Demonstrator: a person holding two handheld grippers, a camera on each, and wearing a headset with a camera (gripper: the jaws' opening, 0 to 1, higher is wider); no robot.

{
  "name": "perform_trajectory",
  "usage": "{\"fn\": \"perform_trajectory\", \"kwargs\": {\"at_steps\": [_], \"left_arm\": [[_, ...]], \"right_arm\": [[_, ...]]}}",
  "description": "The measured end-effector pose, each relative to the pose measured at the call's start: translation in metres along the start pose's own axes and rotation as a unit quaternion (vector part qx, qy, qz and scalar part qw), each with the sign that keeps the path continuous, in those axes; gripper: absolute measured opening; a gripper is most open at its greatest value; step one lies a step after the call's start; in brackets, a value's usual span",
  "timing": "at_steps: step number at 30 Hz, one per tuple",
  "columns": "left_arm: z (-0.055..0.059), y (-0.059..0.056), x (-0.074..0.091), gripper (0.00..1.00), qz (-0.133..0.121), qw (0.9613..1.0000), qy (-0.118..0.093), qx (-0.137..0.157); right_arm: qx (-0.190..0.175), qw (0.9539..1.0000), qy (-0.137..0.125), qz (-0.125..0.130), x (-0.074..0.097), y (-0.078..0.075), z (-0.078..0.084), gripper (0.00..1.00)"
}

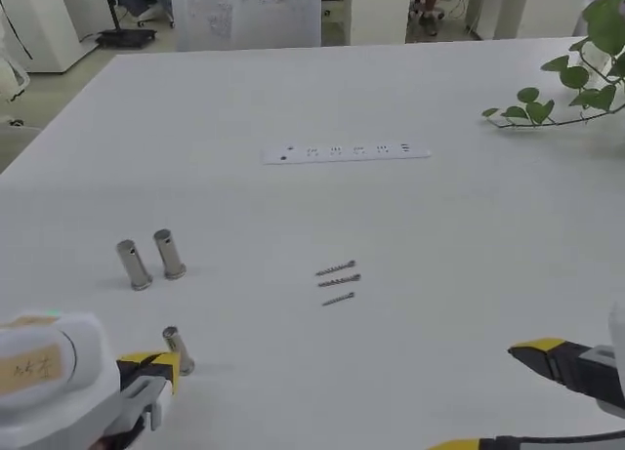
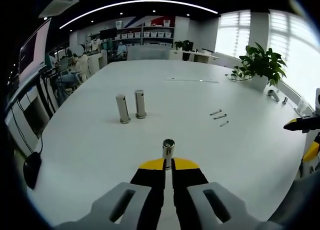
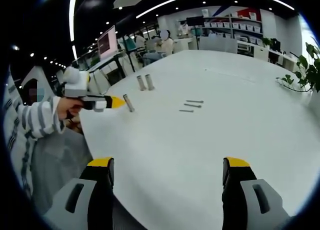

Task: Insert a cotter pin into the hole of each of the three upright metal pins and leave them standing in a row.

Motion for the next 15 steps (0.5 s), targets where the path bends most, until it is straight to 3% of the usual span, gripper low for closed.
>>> {"fn": "perform_trajectory", "kwargs": {"at_steps": [5, 10, 15], "left_arm": [[-0.003, 0.001, 0.004, 0.04, 0.006, 1.0, -0.002, -0.005], [-0.004, 0.003, 0.009, 0.13, 0.011, 0.9997, 0.0, -0.02], [-0.008, 0.003, 0.015, 0.17, 0.036, 0.9986, -0.003, -0.038]], "right_arm": [[0.002, 1.0, 0.001, 0.0, -0.002, 0.0, -0.002, 0.91], [0.008, 1.0, 0.003, -0.002, -0.004, -0.001, -0.005, 0.91], [0.019, 0.9998, 0.01, -0.001, -0.004, -0.005, -0.008, 0.91]]}}
Point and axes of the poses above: the centre of the closed fingertips' face, and the gripper's own axes: x roughly backward along the fingers, y roughly to its left, z roughly out of its underside, the point moved 6 cm from there along x, roughly backward along the fingers, and after that the axes turned 7 degrees about -y, right-handed, at the moved point
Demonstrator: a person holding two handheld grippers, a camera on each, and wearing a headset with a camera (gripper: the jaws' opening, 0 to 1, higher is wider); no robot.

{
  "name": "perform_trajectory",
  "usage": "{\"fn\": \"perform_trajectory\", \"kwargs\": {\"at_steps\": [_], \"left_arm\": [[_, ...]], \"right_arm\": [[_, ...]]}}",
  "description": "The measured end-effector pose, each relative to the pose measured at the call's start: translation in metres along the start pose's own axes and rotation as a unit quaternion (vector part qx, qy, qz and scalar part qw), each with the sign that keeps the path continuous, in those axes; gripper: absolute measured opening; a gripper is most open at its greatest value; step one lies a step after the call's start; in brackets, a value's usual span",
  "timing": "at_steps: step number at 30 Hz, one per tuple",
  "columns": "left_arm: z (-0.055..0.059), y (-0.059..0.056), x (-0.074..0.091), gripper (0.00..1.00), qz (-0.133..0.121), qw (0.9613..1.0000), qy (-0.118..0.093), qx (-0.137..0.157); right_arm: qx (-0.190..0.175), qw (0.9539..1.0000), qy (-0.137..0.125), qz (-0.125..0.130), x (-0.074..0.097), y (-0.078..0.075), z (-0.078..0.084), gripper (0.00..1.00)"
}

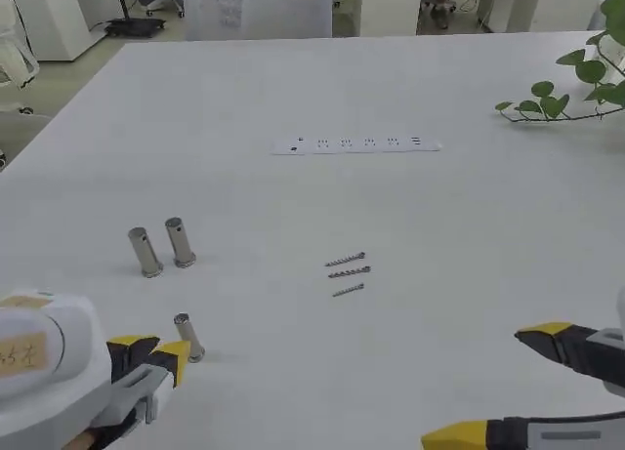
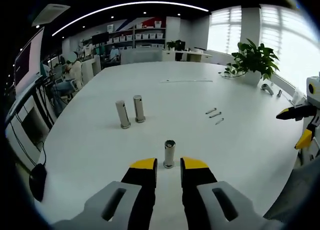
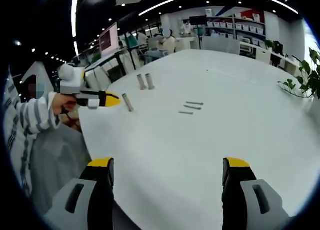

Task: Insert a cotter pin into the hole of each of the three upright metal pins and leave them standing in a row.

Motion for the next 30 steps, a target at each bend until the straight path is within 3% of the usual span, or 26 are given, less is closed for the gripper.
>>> {"fn": "perform_trajectory", "kwargs": {"at_steps": [5, 7, 8, 10, 14, 16, 17, 20, 30], "left_arm": [[-0.003, 0.0, 0.007, 0.28, 0.022, 0.9995, 0.005, -0.024], [0.0, -0.004, 0.01, 0.3, 0.049, 0.9983, 0.027, -0.018], [0.002, -0.004, 0.012, 0.3, 0.051, 0.9978, 0.042, -0.009], [0.004, -0.003, 0.013, 0.32, 0.06, 0.9965, 0.055, -0.019], [0.005, -0.002, 0.019, 0.46, 0.074, 0.9952, 0.057, -0.032], [0.005, -0.002, 0.021, 0.57, 0.068, 0.9959, 0.06, 0.005], [0.003, -0.002, 0.022, 0.63, 0.079, 0.9952, 0.057, 0.005], [-0.004, -0.001, 0.027, 0.65, 0.084, 0.9955, 0.044, -0.006], [-0.004, 0.004, 0.036, 0.88, 0.098, 0.9913, 0.061, -0.064]], "right_arm": [[0.023, 0.9996, 0.015, -0.006, 0.002, -0.004, -0.003, 0.91], [0.034, 0.9992, 0.022, -0.008, 0.004, -0.006, -0.004, 0.9], [0.039, 0.9988, 0.026, -0.01, 0.005, -0.007, -0.003, 0.9], [0.058, 0.9975, 0.039, -0.013, 0.007, -0.009, -0.003, 0.89], [0.054, 0.9979, 0.032, -0.011, 0.01, -0.013, -0.01, 0.84], [0.05, 0.9984, 0.025, -0.013, 0.012, -0.016, -0.015, 0.84], [0.054, 0.9981, 0.026, -0.016, 0.012, -0.017, -0.017, 0.84], [0.088, 0.9948, 0.046, -0.022, 0.015, -0.022, -0.022, 0.84], [0.162, 0.9822, 0.072, -0.062, 0.004, -0.032, -0.047, 0.81]]}}
Point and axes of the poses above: the centre of the closed fingertips' face, and the gripper's own axes: x roughly backward along the fingers, y roughly to its left, z roughly out of its underside, the point moved 6 cm from there along x, roughly backward along the fingers, and after that the axes turned 7 degrees about -y, right-handed, at the moved point
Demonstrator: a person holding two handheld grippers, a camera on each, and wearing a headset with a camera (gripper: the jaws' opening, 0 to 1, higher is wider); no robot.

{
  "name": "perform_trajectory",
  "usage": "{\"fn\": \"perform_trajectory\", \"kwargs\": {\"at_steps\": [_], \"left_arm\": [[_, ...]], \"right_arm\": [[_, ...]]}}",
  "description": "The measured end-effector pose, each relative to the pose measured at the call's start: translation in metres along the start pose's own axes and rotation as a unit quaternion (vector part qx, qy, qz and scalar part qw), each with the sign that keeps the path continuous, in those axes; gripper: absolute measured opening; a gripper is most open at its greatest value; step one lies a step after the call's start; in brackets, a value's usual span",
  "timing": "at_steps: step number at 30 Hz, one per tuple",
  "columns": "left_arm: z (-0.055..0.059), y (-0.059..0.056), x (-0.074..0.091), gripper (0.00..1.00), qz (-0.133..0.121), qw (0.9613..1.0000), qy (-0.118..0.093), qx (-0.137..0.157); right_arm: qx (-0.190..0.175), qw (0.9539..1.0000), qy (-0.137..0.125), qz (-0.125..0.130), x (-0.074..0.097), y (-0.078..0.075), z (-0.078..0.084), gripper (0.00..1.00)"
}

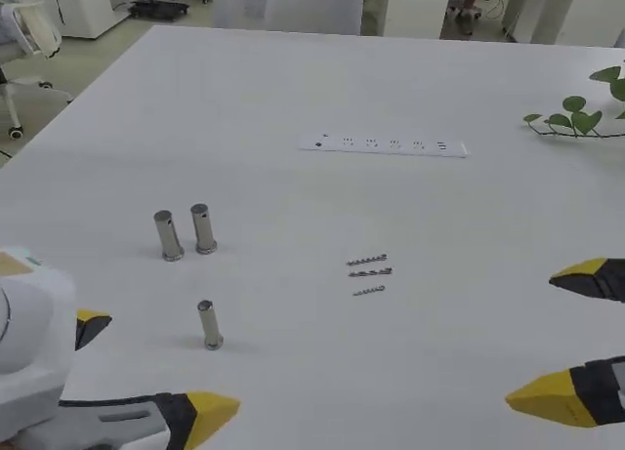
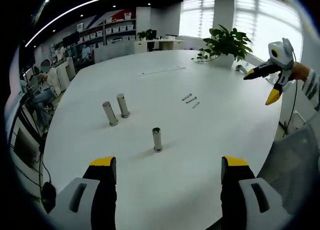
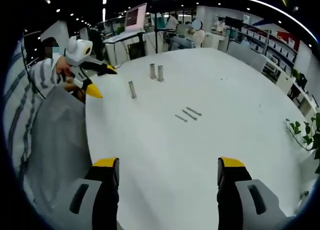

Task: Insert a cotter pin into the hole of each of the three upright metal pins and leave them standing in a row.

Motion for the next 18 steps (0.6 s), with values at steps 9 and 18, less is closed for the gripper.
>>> {"fn": "perform_trajectory", "kwargs": {"at_steps": [9, 18], "left_arm": [[0.007, -0.003, 0.004, 0.96, 0.025, 0.9996, -0.004, 0.01], [-0.001, -0.005, 0.005, 0.99, 0.028, 0.9987, -0.043, 0.005]], "right_arm": [[0.079, 0.9953, 0.007, -0.056, -0.026, -0.007, -0.018, 0.71], [0.124, 0.9893, 0.016, -0.075, -0.051, -0.015, -0.035, 0.61]]}}
Point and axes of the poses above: the centre of the closed fingertips' face, and the gripper's own axes: x roughly backward along the fingers, y roughly to its left, z roughly out of its underside, the point moved 6 cm from there along x, roughly backward along the fingers, and after that the axes turned 7 degrees about -y, right-handed, at the moved point
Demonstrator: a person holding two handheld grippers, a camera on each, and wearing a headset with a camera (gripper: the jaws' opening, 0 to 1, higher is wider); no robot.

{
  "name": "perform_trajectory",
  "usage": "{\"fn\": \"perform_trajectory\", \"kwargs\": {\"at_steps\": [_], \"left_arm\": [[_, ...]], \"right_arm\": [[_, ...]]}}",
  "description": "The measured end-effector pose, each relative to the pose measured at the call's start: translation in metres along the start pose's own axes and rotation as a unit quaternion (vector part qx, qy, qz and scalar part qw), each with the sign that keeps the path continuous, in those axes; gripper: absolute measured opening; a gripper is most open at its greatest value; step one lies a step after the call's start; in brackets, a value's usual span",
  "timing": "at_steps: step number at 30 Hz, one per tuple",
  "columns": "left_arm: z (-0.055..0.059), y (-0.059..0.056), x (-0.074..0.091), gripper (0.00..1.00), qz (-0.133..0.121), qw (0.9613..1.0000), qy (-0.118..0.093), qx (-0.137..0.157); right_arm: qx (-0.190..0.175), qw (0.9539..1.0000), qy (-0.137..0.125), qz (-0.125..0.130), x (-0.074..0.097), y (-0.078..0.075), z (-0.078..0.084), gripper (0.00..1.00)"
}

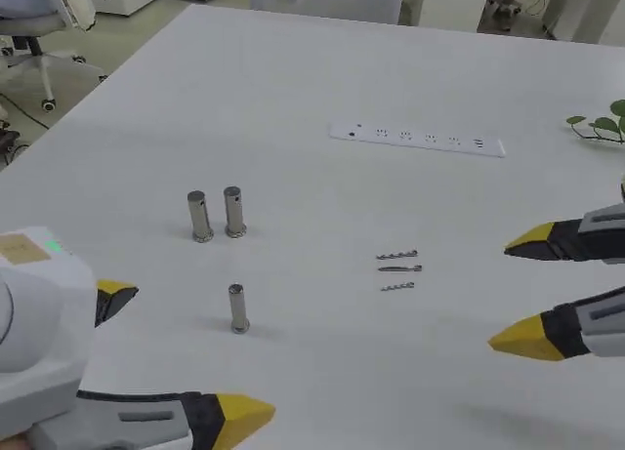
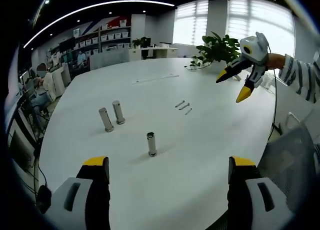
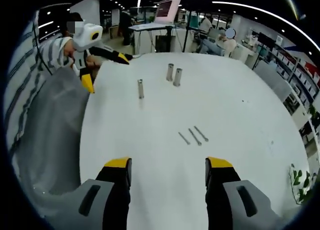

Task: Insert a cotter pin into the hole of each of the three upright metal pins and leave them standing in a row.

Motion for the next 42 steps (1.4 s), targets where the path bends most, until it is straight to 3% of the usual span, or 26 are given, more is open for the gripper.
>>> {"fn": "perform_trajectory", "kwargs": {"at_steps": [3, 10, 12, 17, 25, 38, 42], "left_arm": [[0.0, -0.002, 0.0, 0.99, 0.009, 1.0, 0.002, -0.002], [0.003, 0.0, 0.0, 0.99, 0.014, 0.9999, 0.008, -0.002], [0.005, -0.001, 0.001, 0.99, 0.016, 0.9998, 0.012, -0.003], [0.009, 0.0, 0.006, 0.96, 0.015, 0.9998, 0.012, -0.01], [0.012, 0.0, 0.009, 0.94, 0.012, 0.9998, 0.012, 0.005], [0.021, 0.004, 0.014, 0.92, 0.006, 0.9994, 0.022, 0.025], [0.021, 0.005, 0.013, 0.9, 0.002, 0.9992, 0.013, 0.038]], "right_arm": [[0.017, 0.9994, 0.015, -0.026, -0.01, -0.002, -0.002, 0.61], [0.034, 0.9973, 0.021, -0.061, -0.031, -0.008, -0.007, 0.57], [0.055, 0.996, 0.034, -0.063, -0.037, -0.011, -0.006, 0.5], [0.058, 0.9946, 0.045, -0.074, -0.052, -0.015, -0.002, 0.43], [0.06, 0.9934, 0.052, -0.083, -0.074, -0.024, -0.001, 0.28], [0.062, 0.9908, 0.08, -0.091, -0.099, -0.035, 0.005, 0.21], [0.069, 0.9891, 0.091, -0.094, -0.105, -0.037, 0.007, 0.2]]}}
Point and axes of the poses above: the centre of the closed fingertips' face, and the gripper's own axes: x roughly backward along the fingers, y roughly to its left, z roughly out of its underside, the point moved 6 cm from there along x, roughly backward along the fingers, and after that the axes turned 7 degrees about -y, right-handed, at the moved point
